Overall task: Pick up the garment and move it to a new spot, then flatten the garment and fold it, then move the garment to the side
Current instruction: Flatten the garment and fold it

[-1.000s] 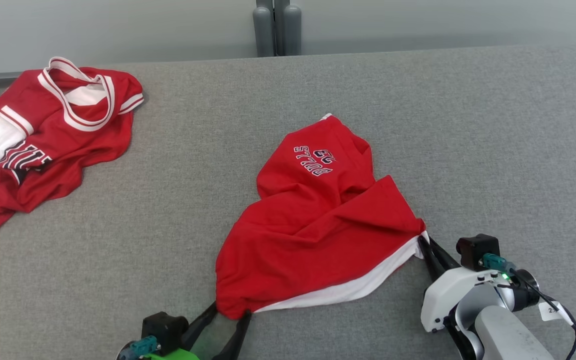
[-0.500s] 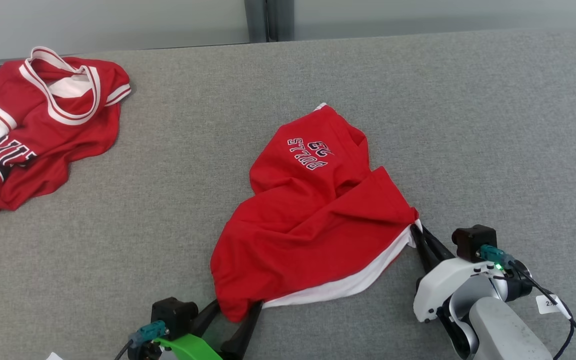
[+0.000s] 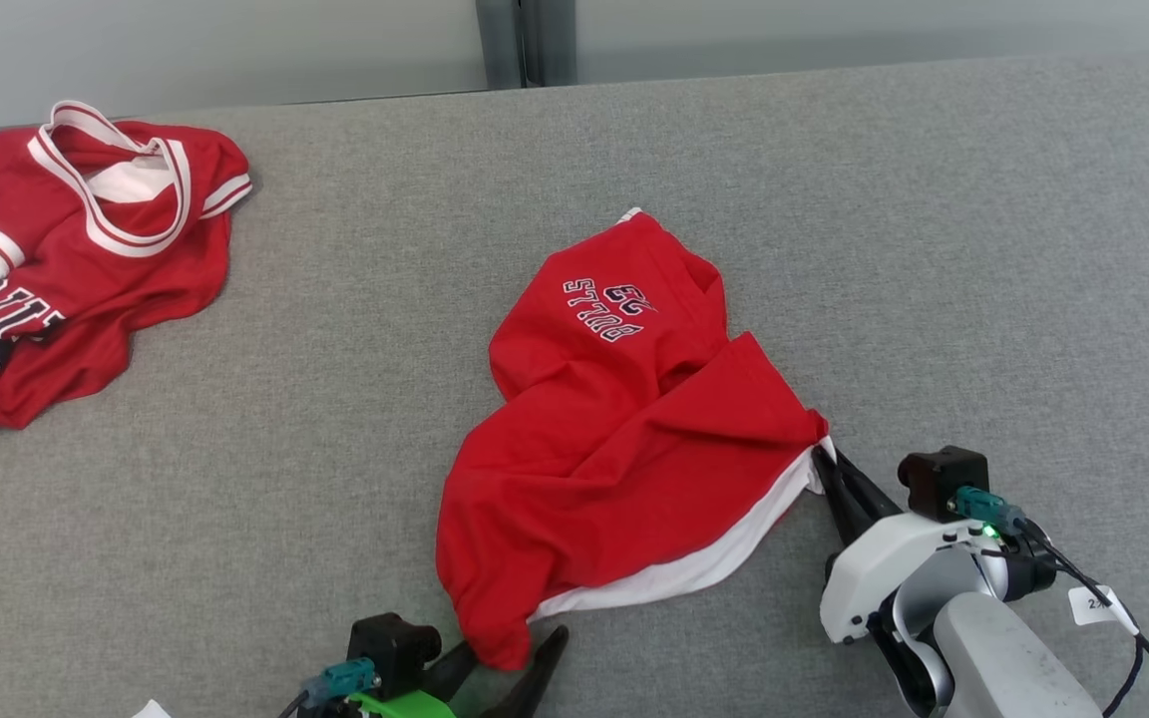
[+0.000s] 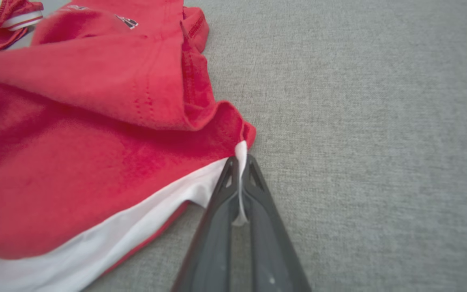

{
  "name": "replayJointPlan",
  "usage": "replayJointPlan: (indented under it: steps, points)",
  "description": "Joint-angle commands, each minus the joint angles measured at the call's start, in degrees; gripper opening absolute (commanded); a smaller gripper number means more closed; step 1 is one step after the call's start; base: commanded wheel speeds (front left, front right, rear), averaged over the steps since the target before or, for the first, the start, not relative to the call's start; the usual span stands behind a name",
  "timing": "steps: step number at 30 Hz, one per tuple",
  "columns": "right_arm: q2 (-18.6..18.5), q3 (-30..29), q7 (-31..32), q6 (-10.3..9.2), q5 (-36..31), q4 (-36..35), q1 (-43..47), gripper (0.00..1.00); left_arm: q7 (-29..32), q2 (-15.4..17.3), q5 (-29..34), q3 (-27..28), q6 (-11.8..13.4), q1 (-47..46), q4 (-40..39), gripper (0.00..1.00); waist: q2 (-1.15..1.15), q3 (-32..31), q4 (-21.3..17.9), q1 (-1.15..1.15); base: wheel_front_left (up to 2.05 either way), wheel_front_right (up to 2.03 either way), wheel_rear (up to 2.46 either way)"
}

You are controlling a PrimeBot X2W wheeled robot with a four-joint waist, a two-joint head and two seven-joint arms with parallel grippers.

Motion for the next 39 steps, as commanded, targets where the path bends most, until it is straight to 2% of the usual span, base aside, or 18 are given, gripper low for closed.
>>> replayJointPlan:
  steps: [1,2,3,4,8,12,14,16,20,24,31,36,39]
  points:
    - [-0.25,0.17,0.23,0.00,0.51,-0.33,0.95,0.00,0.82,0.13,-0.20,-0.20,-0.03,0.72,0.47,0.39,0.00,-0.35,0.24,0.00,0.00,0.00,0.00]
    - [-0.27,0.24,0.35,0.00,0.66,-0.44,1.02,0.00,0.75,-0.04,-0.05,-0.04,-0.03,0.68,0.36,0.31,0.00,-0.50,0.35,0.00,0.00,0.00,0.00]
    - [-0.33,0.31,0.42,0.00,0.84,-0.56,1.17,0.00,0.68,-0.32,0.33,0.24,-0.03,0.54,-0.09,0.12,0.00,-0.74,0.50,0.00,0.00,0.00,0.00]
    - [-0.38,0.44,0.66,0.00,0.97,-0.83,1.56,0.00,0.55,-0.58,1.11,1.18,-0.03,0.37,-0.69,0.00,0.00,-1.16,0.68,0.00,0.00,0.00,0.00]
    - [-0.74,0.64,0.92,0.00,1.51,-1.47,2.20,0.00,0.50,-0.90,2.29,2.35,-0.03,0.76,-1.31,0.00,0.00,-2.24,0.86,0.00,0.00,0.00,0.00]
    - [-0.51,-0.13,0.86,0.00,4.86,-3.97,2.69,0.00,0.50,-0.16,0.39,6.59,-0.03,2.36,-3.84,0.00,0.00,-3.85,0.61,0.00,0.00,0.00,0.00]
    - [-1.77,0.00,3.35,0.00,10.93,-10.32,3.81,0.00,0.50,1.81,-3.76,11.17,-0.03,5.06,-10.09,0.00,0.00,-5.73,0.42,0.00,0.00,0.00,0.00]
    - [-3.00,0.10,5.51,0.00,14.50,-14.80,4.64,0.00,0.50,3.77,-6.28,11.72,-0.03,5.89,-14.10,0.00,0.00,-6.78,0.41,0.00,0.00,0.00,0.00]
    - [-5.61,-0.82,10.87,0.01,21.41,-23.95,7.31,0.00,0.87,8.04,-13.48,10.26,-0.03,6.95,-22.94,0.00,0.00,-9.14,0.55,0.00,0.00,0.00,0.00]
    - [-6.89,-3.69,16.09,0.01,27.17,-33.28,10.78,0.00,4.02,13.26,-20.71,8.48,-0.03,6.53,-33.82,0.00,0.00,-11.18,0.84,0.00,0.00,0.00,0.00]
    - [-6.07,-11.31,24.28,0.01,34.44,-49.10,14.01,0.00,11.39,21.55,-33.47,9.35,-0.03,3.85,-52.98,0.00,0.00,-12.49,0.61,0.00,0.00,0.00,0.00]
    - [-4.62,-16.82,30.76,0.01,38.14,-57.10,11.11,0.00,14.86,25.49,-42.61,13.58,-0.03,0.83,-61.95,0.00,0.00,-12.43,-0.11,0.00,0.00,0.00,0.00]
    - [-3.20,-18.78,34.60,0.01,39.97,-59.79,9.29,0.00,16.56,26.43,-48.29,15.84,-0.03,-0.84,-65.25,0.00,0.00,-12.21,-0.48,0.00,0.00,0.00,0.00]
